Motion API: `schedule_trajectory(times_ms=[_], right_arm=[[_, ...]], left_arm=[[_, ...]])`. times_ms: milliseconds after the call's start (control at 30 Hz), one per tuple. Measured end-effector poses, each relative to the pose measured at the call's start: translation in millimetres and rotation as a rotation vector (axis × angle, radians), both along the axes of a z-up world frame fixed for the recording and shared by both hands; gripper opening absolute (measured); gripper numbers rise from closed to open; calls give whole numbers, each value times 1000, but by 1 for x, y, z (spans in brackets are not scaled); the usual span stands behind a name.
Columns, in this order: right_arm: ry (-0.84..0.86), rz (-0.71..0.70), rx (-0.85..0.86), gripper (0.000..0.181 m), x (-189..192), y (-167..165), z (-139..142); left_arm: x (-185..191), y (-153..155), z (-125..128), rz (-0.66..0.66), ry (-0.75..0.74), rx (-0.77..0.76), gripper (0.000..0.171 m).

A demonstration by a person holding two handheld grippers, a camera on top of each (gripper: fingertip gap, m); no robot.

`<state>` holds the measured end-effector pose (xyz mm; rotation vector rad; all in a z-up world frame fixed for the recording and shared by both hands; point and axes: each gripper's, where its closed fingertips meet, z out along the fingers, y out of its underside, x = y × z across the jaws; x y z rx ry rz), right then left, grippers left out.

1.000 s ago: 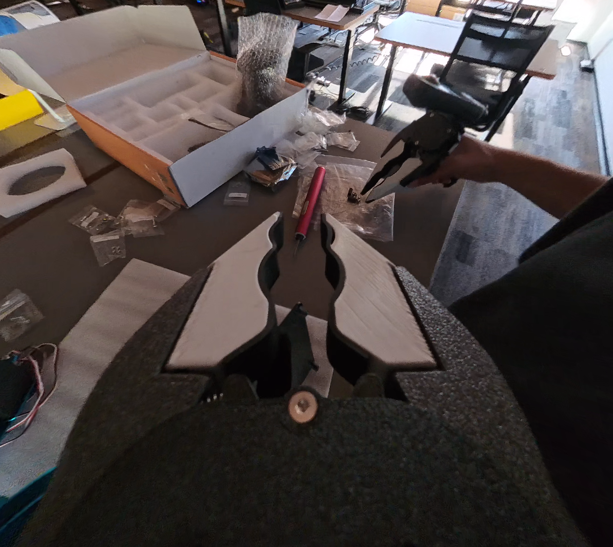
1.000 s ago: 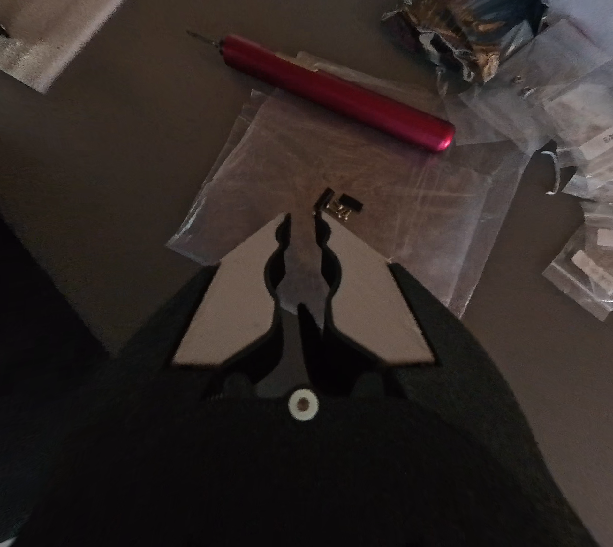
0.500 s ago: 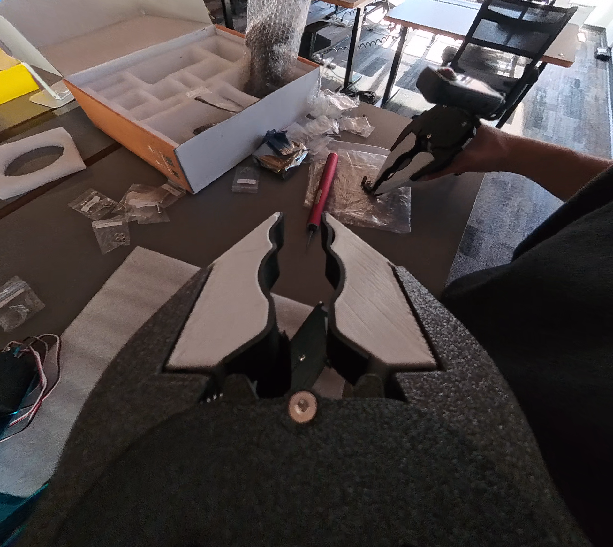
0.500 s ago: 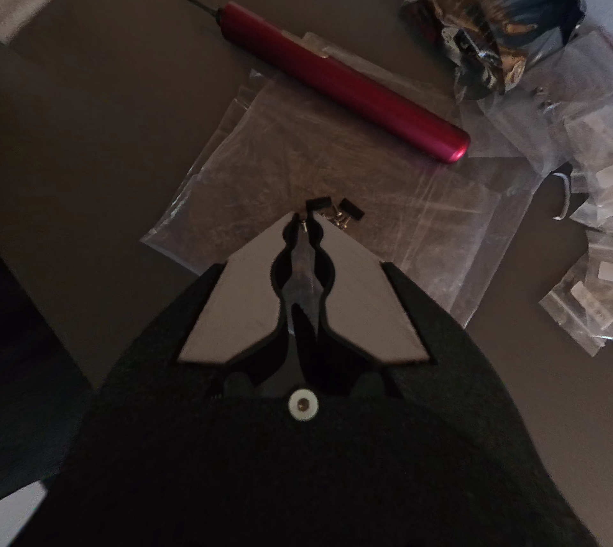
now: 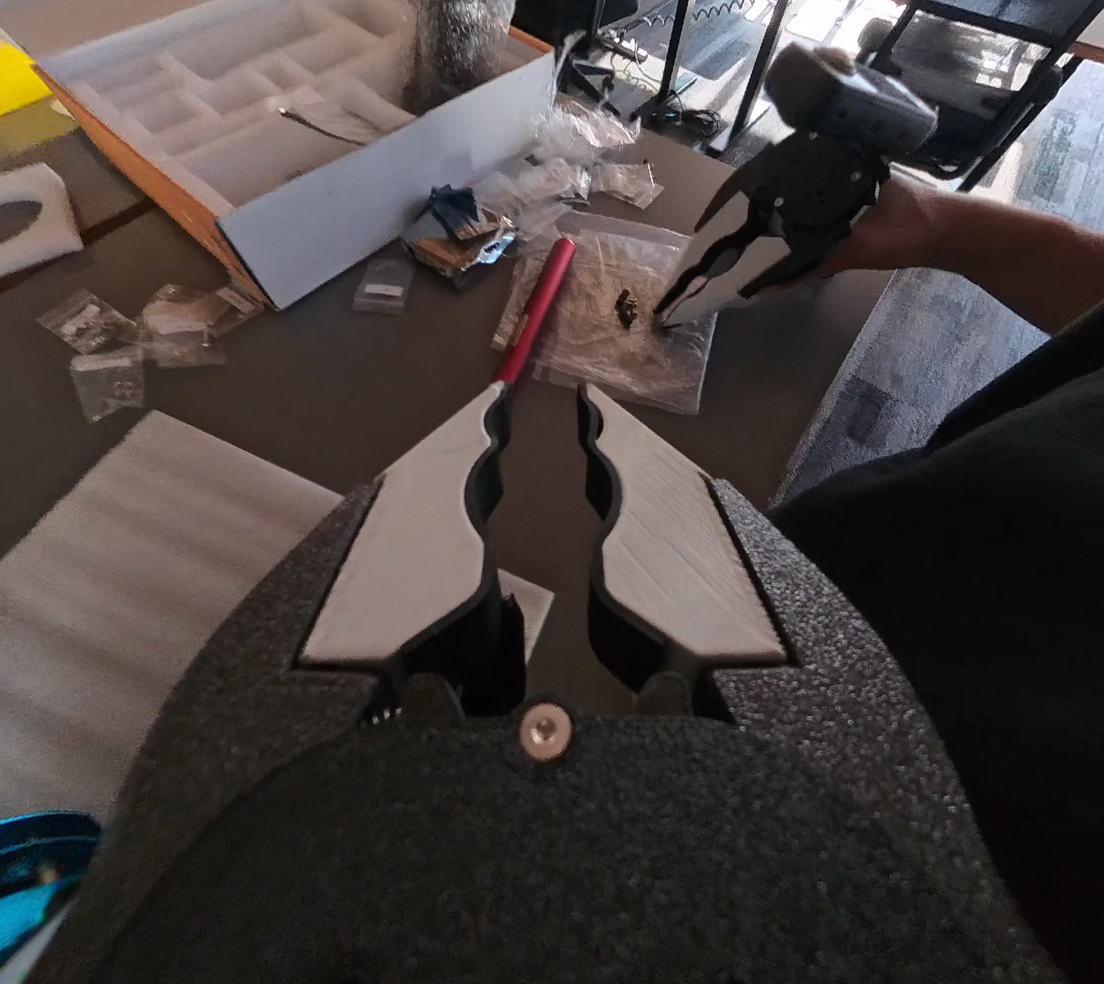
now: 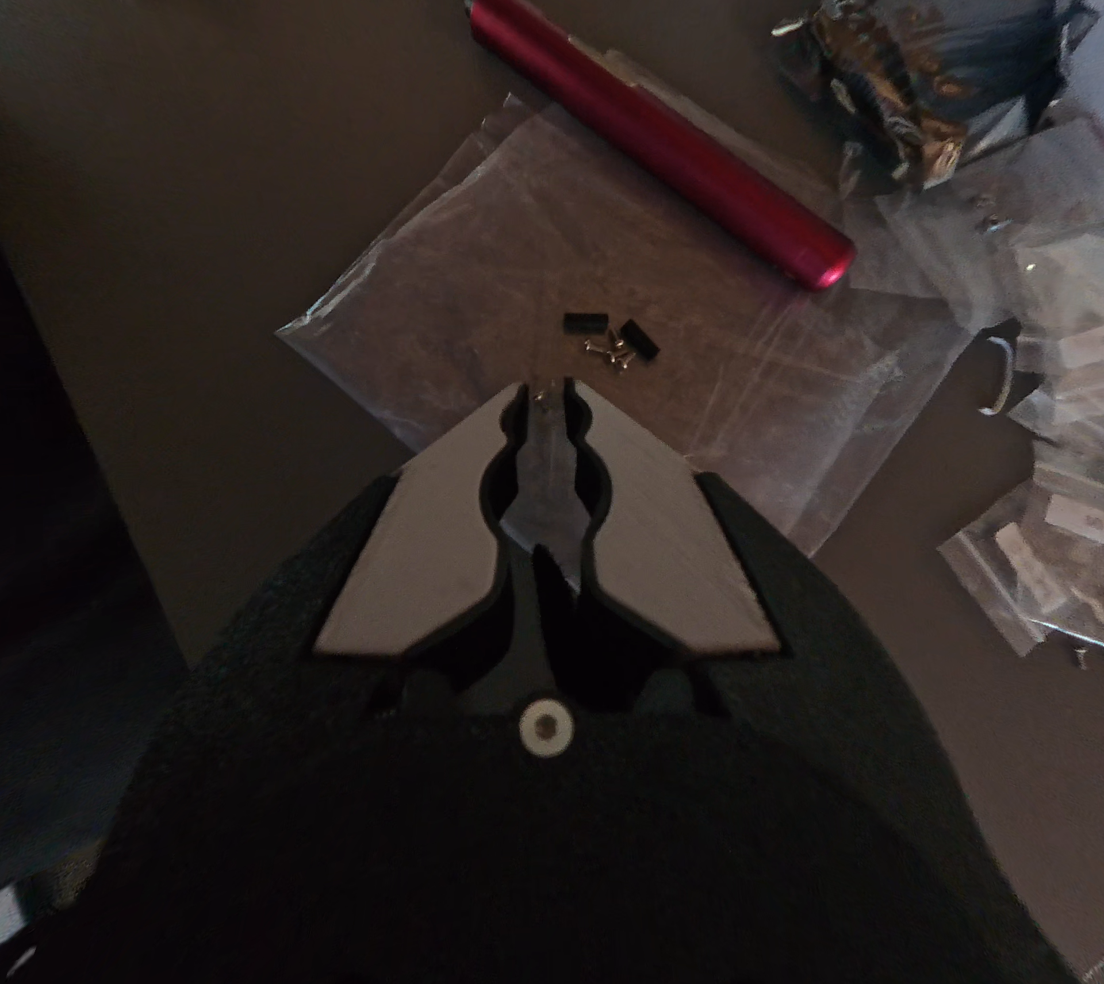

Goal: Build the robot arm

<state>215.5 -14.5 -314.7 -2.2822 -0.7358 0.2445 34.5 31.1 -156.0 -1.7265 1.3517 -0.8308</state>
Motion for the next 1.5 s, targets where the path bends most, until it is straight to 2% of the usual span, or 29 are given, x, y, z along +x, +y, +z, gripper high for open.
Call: schedule_trajectory(times_ms=[100,367,467,633,733,900,1500], right_arm=[[7,29,4,11,4,-4,7],[-22,99,-21,11,8,-5,2],[5,91,-34,11,12,-4,6],[-53,84,-43,13,23,0,1],[-10,97,-32,15,19,5,5],[-23,137,-105,15,19,2,-4],[23,125,-134,10,10,-13,-2]], left_arm=[[3,-13,-7,22,13,4,21],[3,-30,-13,93,25,-4,21],[2,-28,-13,114,26,2,21],[3,-25,-13,120,31,16,20],[4,-23,-12,117,30,19,21],[6,-21,-11,108,28,30,21],[5,-15,-11,105,14,25,20]])
